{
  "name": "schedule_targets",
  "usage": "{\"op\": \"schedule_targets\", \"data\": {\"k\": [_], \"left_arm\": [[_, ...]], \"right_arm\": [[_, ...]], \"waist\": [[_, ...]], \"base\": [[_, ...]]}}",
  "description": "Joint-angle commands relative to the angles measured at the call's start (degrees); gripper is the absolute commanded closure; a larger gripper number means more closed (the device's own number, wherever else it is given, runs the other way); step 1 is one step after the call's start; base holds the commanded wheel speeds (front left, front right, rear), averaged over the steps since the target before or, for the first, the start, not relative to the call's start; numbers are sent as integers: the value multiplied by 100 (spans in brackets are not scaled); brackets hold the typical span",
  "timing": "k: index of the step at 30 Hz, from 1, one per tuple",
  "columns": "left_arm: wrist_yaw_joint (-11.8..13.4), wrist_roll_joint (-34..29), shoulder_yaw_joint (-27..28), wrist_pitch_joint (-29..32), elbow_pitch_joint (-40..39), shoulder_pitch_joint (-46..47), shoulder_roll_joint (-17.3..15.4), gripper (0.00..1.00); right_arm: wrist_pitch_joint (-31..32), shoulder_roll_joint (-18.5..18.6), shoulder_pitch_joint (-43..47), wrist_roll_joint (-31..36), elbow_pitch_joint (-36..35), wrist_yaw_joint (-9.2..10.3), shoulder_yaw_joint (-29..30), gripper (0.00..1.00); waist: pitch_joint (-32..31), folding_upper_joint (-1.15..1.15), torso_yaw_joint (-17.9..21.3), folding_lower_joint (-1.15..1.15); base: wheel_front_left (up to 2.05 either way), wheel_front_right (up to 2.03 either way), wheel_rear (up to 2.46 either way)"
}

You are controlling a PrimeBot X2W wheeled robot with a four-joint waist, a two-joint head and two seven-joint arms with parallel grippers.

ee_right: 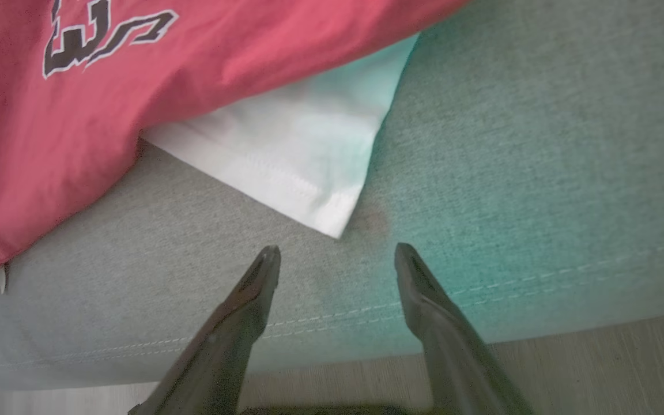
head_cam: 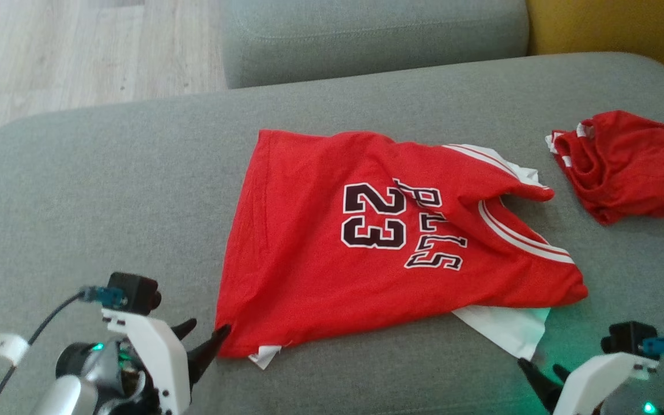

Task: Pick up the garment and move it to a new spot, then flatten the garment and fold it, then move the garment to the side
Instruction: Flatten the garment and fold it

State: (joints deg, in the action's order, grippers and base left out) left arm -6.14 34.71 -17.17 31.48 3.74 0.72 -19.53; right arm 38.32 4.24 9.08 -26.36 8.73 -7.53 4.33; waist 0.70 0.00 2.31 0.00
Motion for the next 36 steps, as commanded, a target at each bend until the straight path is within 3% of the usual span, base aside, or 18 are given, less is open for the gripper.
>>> {"op": "schedule_targets", "data": {"k": [1,12,24,28,34,35,36], "left_arm": [[-42,60,210,59,-114,471,-197,0],[-130,851,-232,583,604,1273,-355,0],[-134,1872,-1137,1341,1326,1984,-758,0],[-134,1985,-1393,1358,1525,2114,-1023,0],[-135,2412,-1650,1367,1617,2161,-1087,0],[-135,2458,-1695,1369,1632,2175,-1091,4],[-135,2496,-1739,1366,1645,2191,-1098,20]], "right_arm": [[-58,35,-393,79,-146,4,-31,0],[-148,-103,-964,161,574,4,60,0],[-189,-130,-1587,-18,1522,4,-345,0],[-173,-133,-1649,-128,1734,4,-550,0],[-155,-134,-1668,-328,1875,4,-809,0],[-154,-135,-1673,-355,1891,4,-850,0],[-167,-135,-1681,-384,1900,4,-887,0]], "waist": [[44,0,12,0],[161,0,8,0],[226,0,92,0],[228,0,144,0],[253,0,159,0],[252,0,158,0],[250,0,157,0]], "base": [[0,0,0],[0,0,0],[0,0,0],[0,0,0],[0,0,0],[0,0,0],[0,0,0]]}}
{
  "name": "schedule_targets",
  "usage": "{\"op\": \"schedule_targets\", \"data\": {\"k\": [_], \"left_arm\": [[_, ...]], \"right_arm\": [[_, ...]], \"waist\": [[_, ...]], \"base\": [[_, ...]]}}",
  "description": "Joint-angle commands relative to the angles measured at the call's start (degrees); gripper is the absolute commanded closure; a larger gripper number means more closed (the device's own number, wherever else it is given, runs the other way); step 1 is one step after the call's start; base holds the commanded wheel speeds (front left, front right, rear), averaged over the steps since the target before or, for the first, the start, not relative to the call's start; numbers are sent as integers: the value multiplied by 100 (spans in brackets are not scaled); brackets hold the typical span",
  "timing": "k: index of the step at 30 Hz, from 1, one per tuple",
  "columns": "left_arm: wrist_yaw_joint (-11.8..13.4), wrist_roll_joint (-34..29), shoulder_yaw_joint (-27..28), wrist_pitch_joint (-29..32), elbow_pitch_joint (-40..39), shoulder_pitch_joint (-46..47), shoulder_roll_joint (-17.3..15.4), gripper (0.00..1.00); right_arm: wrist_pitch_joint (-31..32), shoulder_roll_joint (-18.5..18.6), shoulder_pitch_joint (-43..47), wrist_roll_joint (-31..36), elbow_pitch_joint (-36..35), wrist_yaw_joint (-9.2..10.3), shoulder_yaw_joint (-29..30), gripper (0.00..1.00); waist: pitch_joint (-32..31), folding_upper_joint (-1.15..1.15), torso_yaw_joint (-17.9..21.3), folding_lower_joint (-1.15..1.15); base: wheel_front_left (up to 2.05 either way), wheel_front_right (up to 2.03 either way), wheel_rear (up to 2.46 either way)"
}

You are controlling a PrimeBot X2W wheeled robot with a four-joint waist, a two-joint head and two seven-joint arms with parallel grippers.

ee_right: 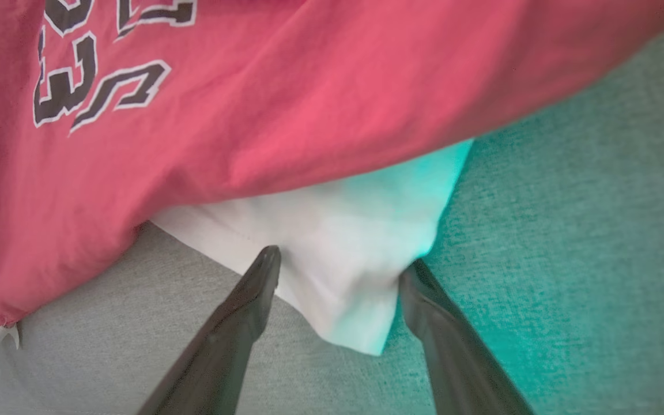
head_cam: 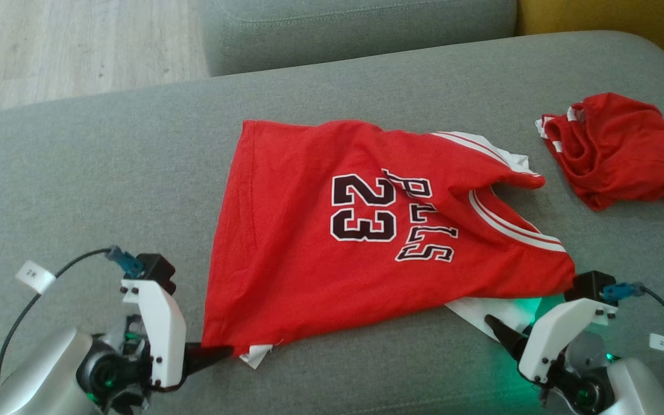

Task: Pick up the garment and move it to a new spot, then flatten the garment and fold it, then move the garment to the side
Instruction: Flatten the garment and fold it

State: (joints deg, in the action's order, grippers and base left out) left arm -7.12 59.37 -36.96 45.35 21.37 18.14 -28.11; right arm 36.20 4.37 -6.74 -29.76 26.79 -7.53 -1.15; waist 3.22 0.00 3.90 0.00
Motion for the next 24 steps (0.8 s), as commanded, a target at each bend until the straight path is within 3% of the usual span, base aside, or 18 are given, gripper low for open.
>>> {"op": "schedule_targets", "data": {"k": [1,3,4,5,6,7,8,18,24], "left_arm": [[-36,65,198,-21,-105,465,-250,32],[-36,126,121,-33,-82,496,-273,53],[-36,143,87,-59,-71,514,-286,69],[-36,155,57,-112,-65,532,-299,100],[-36,176,31,-160,-53,543,-306,100],[-36,176,31,-160,-53,543,-306,100],[-36,201,-1,-193,-39,553,-312,100],[-36,494,-257,-493,-12,635,-456,100],[-36,612,-338,-779,-118,655,-566,100]], "right_arm": [[29,-148,-107,-70,103,4,-376,0],[-31,-148,-132,-132,98,4,-465,4],[-71,-148,-143,-165,95,4,-507,24],[-109,-148,-151,-196,95,4,-548,48],[-160,-148,-155,-214,93,4,-581,67],[-160,-148,-155,-214,93,4,-581,67],[-204,-141,-157,-228,101,4,-606,100],[-675,128,-116,-433,-157,4,-671,100],[-915,349,52,-509,-701,4,-618,100]], "waist": [[-5,0,-2,0],[-11,0,-5,0],[-15,0,-7,0],[-21,0,-10,0],[-29,0,-14,0],[-29,0,-14,0],[-37,0,-17,0],[-176,0,-51,0],[-243,0,-55,0]], "base": [[0,0,0],[0,0,0],[0,0,0],[0,0,0],[0,0,0],[0,0,0],[0,0,0],[0,0,0],[0,0,0]]}}
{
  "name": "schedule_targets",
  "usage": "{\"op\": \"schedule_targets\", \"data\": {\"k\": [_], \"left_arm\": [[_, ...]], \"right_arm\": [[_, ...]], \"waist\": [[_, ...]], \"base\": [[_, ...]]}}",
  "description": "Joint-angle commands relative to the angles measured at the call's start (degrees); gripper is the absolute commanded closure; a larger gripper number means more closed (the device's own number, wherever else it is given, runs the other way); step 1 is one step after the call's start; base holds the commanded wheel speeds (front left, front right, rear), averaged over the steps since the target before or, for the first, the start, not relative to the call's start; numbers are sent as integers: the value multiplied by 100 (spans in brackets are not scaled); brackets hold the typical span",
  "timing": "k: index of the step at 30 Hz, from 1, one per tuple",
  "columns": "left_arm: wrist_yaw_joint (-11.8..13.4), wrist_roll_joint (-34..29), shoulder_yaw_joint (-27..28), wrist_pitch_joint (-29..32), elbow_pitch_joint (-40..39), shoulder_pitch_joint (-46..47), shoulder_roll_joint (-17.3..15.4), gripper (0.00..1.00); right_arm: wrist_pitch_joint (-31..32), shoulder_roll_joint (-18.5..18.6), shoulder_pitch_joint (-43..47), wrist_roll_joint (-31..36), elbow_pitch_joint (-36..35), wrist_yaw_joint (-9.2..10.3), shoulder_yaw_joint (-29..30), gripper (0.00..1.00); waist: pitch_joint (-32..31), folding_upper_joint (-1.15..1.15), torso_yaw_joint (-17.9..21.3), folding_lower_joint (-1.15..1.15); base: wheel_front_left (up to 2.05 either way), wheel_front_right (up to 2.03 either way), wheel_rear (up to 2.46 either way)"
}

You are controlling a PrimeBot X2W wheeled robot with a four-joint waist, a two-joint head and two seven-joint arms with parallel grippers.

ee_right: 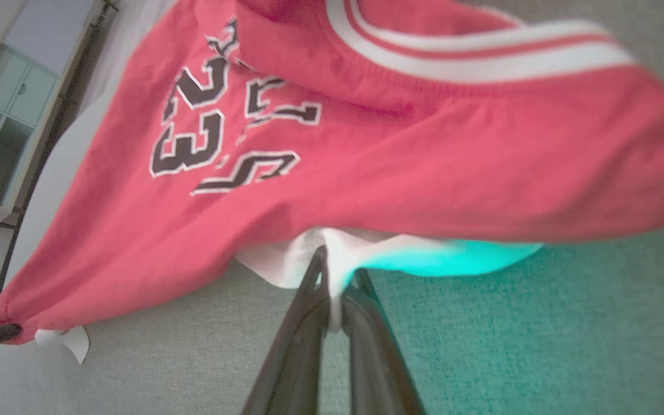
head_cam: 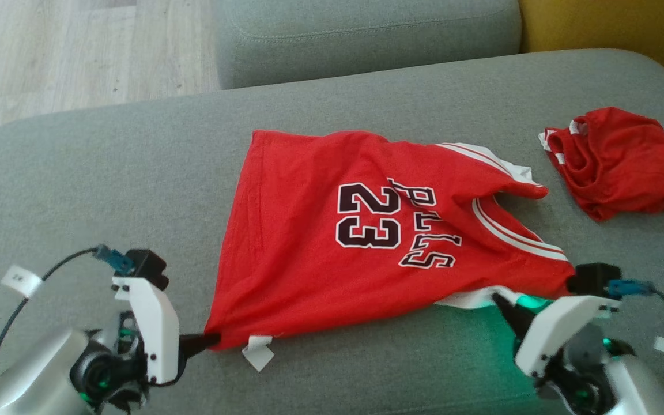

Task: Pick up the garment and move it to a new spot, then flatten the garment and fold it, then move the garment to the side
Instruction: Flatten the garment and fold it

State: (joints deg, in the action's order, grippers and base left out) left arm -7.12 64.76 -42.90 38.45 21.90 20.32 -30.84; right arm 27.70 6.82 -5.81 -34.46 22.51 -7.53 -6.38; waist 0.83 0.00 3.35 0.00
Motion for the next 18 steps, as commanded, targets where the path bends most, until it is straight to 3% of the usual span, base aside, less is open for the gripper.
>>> {"op": "schedule_targets", "data": {"k": [1,5,11,18], "left_arm": [[-36,91,264,-154,-211,437,-322,100],[-36,183,362,-557,-516,357,-490,100],[-31,161,675,-1177,-926,355,-656,100],[173,-228,940,-1815,-955,946,-416,100]], "right_arm": [[-96,171,23,-50,-418,4,-93,100],[-290,470,421,-203,-1291,4,15,100],[-628,620,502,-355,-2275,4,161,100],[-810,862,-508,-478,-2282,4,56,100]], "waist": [[-6,0,0,0],[23,0,20,0],[192,0,47,0],[676,0,-4,0]], "base": [[0,0,0],[0,0,0],[0,0,0],[0,0,0]]}}
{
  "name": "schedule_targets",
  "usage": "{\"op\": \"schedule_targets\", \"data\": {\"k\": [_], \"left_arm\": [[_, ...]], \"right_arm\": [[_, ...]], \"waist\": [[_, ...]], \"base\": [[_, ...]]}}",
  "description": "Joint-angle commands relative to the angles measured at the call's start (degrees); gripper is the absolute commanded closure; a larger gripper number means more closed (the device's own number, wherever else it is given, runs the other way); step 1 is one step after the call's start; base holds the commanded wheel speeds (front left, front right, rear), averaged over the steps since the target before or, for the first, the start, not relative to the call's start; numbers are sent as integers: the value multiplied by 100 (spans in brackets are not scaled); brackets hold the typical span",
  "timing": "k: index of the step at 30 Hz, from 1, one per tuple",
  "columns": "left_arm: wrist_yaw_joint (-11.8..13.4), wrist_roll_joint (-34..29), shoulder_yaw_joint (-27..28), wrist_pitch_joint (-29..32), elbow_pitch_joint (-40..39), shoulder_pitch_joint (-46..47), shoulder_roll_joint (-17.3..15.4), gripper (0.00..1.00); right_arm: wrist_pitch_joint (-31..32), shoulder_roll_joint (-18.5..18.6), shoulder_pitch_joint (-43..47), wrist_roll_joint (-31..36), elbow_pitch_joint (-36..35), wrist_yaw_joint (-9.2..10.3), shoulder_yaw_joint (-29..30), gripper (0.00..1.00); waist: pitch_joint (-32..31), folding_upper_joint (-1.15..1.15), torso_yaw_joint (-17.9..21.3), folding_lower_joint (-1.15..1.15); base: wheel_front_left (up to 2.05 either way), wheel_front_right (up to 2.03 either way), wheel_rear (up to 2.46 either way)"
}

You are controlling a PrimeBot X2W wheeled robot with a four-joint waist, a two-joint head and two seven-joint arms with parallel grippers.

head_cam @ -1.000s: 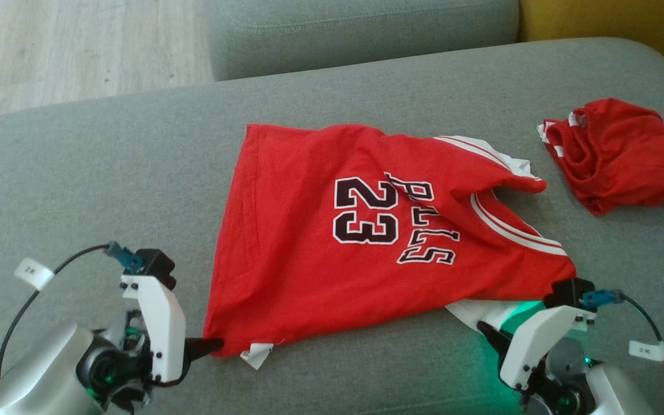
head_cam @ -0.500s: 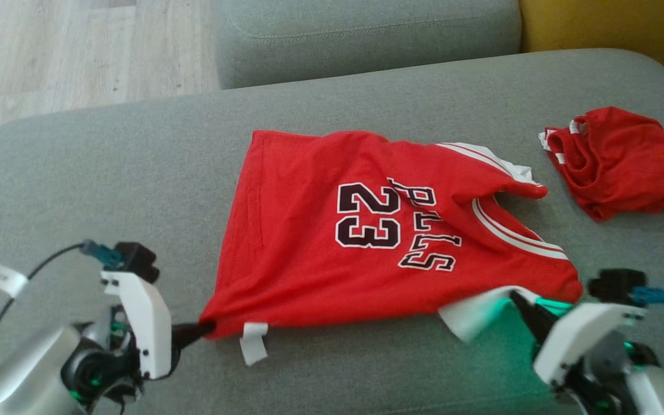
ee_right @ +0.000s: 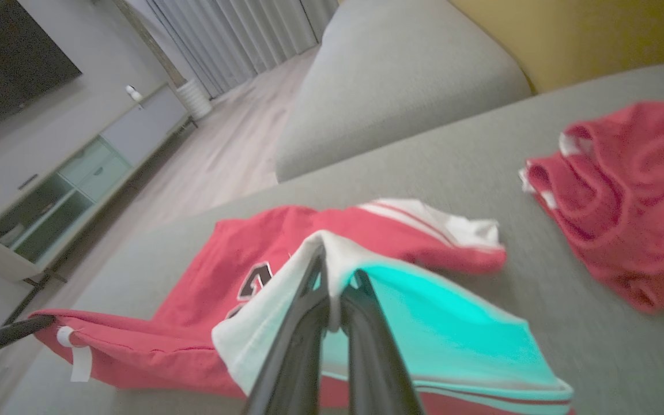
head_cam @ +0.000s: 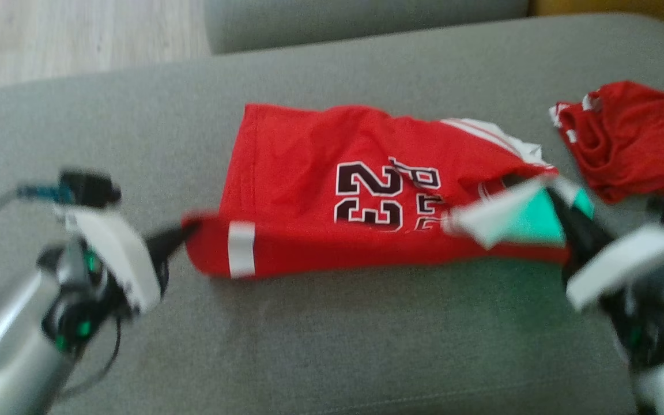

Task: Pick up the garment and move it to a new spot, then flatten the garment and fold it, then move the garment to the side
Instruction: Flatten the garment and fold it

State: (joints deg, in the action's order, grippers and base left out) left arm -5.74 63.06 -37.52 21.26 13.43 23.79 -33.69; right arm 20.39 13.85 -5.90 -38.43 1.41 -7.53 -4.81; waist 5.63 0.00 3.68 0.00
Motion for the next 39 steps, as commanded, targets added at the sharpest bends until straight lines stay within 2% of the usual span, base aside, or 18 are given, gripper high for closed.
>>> {"op": "schedule_targets", "data": {"k": [1,8,9,16,21,27,34,37,39], "left_arm": [[57,-88,431,-150,-38,769,-30,100],[136,-495,624,-594,948,2578,701,100],[136,-495,624,-594,948,2578,701,100],[14,-735,771,-924,2207,4542,1225,100],[-54,-697,920,-990,2979,5831,1496,100],[-98,-605,1074,-939,3734,7127,1677,100],[6,-118,1488,-566,4497,8123,1897,100],[-55,-9,1499,-409,4685,8148,1971,100],[-124,47,1384,-111,4822,7882,2004,100]], "right_arm": [[-108,179,-751,-201,-94,4,-132,100],[-244,648,-2883,-926,911,4,-498,100],[-244,648,-2883,-926,911,4,-498,100],[-883,853,-5175,-1329,2016,4,-916,100],[-1215,980,-6723,-1394,2664,4,-1282,100],[-1467,1076,-8253,-1514,3227,4,-1642,100],[-1780,1111,-9334,-1789,3674,4,-2003,100],[-1819,1179,-9336,-1990,3709,4,-2252,100],[-1755,1339,-9032,-2176,3664,4,-2586,100]], "waist": [[303,0,-55,0],[1269,0,-222,0],[1269,0,-222,0],[1990,0,-283,0],[2233,0,-332,0],[2284,0,-344,0],[2162,0,-353,0],[2064,0,-376,0],[1950,0,-416,0]], "base": [[0,0,0],[0,0,0],[0,0,0],[0,0,0],[0,0,0],[0,0,0],[0,0,0],[0,0,0],[0,0,0]]}}
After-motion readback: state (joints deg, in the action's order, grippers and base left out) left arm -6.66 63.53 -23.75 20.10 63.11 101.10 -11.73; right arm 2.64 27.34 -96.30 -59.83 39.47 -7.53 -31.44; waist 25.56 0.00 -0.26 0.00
